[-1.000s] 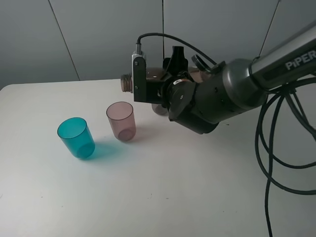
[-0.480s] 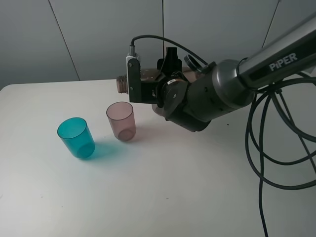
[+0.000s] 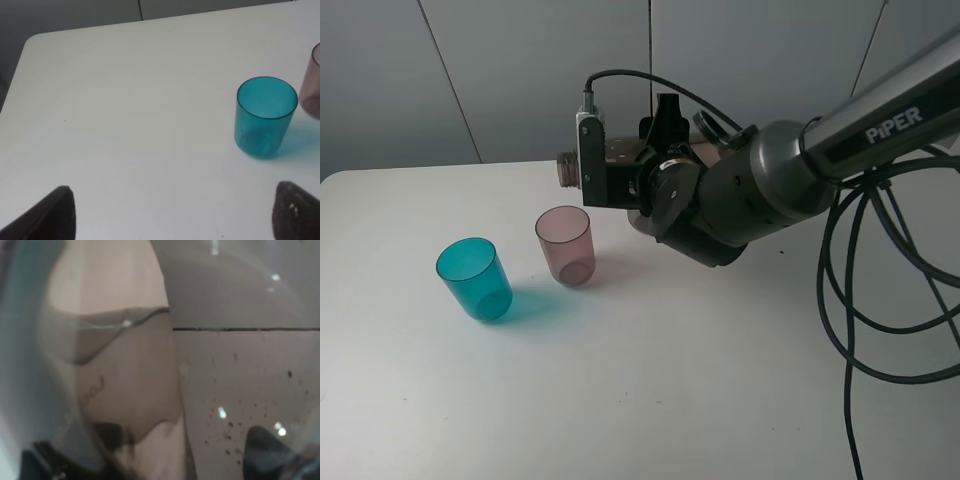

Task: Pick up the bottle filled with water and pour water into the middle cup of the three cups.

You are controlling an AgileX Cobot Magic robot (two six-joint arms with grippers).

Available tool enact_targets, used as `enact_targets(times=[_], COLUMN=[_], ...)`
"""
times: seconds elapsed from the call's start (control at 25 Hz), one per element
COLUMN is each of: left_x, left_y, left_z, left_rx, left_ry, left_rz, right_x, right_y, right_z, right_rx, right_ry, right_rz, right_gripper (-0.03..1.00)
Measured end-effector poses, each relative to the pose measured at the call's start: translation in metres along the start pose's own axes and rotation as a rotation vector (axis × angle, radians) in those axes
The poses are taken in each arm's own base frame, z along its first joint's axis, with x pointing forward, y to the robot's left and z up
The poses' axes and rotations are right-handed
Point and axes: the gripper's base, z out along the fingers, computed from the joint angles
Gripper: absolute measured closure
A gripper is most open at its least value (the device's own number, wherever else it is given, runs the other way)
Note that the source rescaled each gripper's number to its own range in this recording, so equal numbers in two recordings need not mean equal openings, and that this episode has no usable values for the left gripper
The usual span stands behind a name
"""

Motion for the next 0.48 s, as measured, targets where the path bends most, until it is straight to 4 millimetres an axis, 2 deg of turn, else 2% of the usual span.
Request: enact_targets(times=[0.48], left_x=[0.0000], left_y=[0.0000], left_z=[0.0000], left_rx=[0.000], left_ry=[0.000], left_rz=[0.000], right_x=[-0.0022], right_y=[-0.0049], right_z=[0.0026], right_rx=[0.040], right_ry=[-0.060], right_rz=[-0.080], right_gripper=[0.95])
